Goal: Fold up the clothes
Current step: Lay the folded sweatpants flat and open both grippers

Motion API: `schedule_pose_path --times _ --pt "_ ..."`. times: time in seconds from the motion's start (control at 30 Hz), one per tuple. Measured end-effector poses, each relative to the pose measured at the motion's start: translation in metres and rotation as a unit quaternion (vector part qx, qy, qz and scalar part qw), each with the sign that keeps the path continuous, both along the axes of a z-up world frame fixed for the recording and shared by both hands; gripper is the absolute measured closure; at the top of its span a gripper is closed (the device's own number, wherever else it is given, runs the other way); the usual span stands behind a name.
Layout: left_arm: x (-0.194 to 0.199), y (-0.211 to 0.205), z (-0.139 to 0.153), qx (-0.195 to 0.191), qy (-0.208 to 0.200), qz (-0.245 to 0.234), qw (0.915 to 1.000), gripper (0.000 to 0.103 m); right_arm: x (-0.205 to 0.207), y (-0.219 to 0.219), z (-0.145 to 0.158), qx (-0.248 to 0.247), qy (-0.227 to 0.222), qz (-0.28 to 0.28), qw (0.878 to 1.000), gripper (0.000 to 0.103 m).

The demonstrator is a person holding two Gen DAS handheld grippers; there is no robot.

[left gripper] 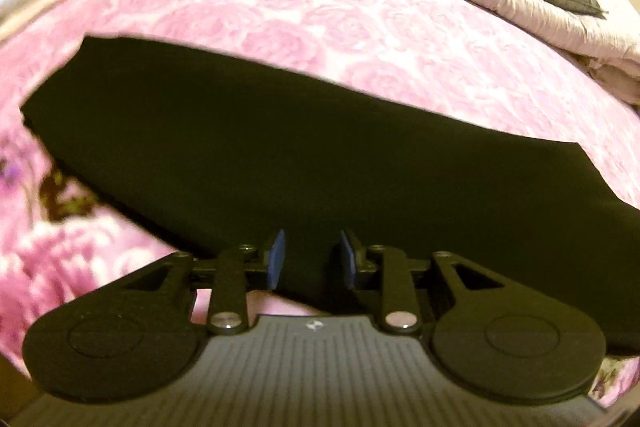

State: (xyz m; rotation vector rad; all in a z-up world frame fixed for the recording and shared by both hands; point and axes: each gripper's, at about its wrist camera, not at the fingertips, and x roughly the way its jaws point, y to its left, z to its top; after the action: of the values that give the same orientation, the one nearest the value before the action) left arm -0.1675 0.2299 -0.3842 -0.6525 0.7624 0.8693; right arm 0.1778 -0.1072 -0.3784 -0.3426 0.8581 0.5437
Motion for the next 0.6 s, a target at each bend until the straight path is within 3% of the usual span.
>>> schedule_pose_path --times 0.1,0.17,0.37,0.43,0.5,0.57,0.6 --pt "-0.01 -0.005 -0.003 0.008 -0.021 -0.016 0.9996 0.077 -0.008 -0.008 -0.011 0.007 -0.008 -0.008 1.0 0.074" --pt "-0.011 -0.007 -0.004 0.008 -0.033 -0.021 0.9992 0.071 -0.011 -0.01 -0.01 0.016 -0.013 -0.012 1.0 0.074" --pt "-0.022 -0.029 -0.01 0.044 -0.064 -0.002 0.9969 0.07 -0.028 -0.028 -0.004 0.087 -0.023 -0.047 0.995 0.069" --pt "-0.025 -0.039 -0.008 0.047 -0.069 0.016 0.9964 0.07 -0.041 -0.026 0.004 0.073 -0.022 -0.037 0.996 0.068" --pt "-0.024 -0.051 0.002 0.028 -0.046 0.023 0.9983 0.069 -0.054 -0.023 0.013 0.058 -0.023 -0.026 0.998 0.068" --pt "-0.027 -0.062 0.013 0.011 -0.041 -0.006 0.9991 0.067 -0.064 -0.032 0.033 0.092 0.009 -0.01 0.996 0.068" --pt "-0.03 -0.071 0.02 0.023 -0.045 -0.016 0.9986 0.067 -0.07 -0.04 0.045 0.125 0.02 -0.002 0.992 0.067"
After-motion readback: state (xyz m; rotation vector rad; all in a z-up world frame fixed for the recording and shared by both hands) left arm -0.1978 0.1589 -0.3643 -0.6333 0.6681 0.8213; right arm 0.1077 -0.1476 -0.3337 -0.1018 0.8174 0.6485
